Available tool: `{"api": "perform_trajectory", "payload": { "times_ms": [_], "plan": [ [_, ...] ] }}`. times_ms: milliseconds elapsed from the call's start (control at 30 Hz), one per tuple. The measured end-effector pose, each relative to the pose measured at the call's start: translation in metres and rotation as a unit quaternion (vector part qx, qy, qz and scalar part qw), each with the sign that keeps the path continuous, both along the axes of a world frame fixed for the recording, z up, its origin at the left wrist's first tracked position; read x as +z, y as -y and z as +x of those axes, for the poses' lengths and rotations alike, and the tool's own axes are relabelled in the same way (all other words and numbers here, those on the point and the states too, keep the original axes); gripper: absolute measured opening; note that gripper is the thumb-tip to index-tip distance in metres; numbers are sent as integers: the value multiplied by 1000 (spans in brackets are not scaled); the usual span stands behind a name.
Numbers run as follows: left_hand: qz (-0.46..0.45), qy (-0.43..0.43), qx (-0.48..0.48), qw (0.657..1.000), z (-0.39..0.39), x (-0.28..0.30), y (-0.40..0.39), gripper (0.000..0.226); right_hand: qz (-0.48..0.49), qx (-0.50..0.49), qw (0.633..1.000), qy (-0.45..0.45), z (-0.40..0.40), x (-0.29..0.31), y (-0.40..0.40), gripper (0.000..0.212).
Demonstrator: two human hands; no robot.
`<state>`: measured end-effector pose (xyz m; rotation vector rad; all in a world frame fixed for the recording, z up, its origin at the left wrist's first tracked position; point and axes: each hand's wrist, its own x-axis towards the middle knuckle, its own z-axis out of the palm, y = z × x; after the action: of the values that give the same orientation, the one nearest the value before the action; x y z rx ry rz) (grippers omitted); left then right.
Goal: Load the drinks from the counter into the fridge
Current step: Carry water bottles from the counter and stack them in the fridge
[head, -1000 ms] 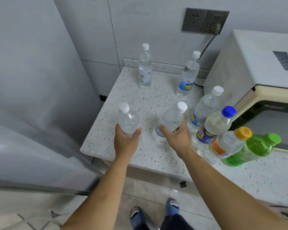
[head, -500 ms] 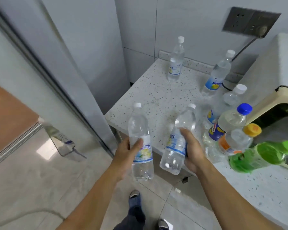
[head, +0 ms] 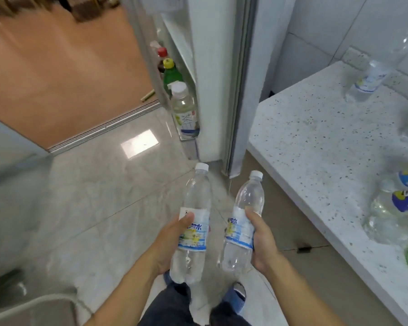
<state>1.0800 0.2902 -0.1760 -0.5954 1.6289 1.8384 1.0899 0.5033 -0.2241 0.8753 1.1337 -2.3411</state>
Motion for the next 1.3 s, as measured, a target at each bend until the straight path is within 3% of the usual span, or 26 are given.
{"api": "perform_trajectory", "payload": {
  "times_ms": [167, 333, 533, 733, 1000, 1133, 1300],
  "plan": [
    [-30, -17, 104, 994, 11, -4, 76, 62, 54, 93, 993, -40, -12, 5, 84, 59],
    [-35, -28, 175, 984, 5, -6, 164, 53, 86, 153, 981, -84, -40, 13, 176, 54],
    [-40, -85, 205, 974, -19, -2, 271, 20, 135, 184, 967, -114, -76, 19, 286, 57],
    [-23, -99, 211, 972, -64, 2, 337, 22, 165, 189, 959, -131, -124, 29, 356, 60],
    [-4, -138, 176, 975, -191, 4, 372, 29, 177, 155, 960, -155, -234, 27, 392, 55],
    [3, -158, 172, 972, -280, 16, 380, 33, 168, 126, 964, -165, -316, 33, 403, 35],
    [8, -172, 151, 974, -390, 40, 387, 34, 161, 82, 969, -170, -417, 55, 408, 55]
  ]
}}
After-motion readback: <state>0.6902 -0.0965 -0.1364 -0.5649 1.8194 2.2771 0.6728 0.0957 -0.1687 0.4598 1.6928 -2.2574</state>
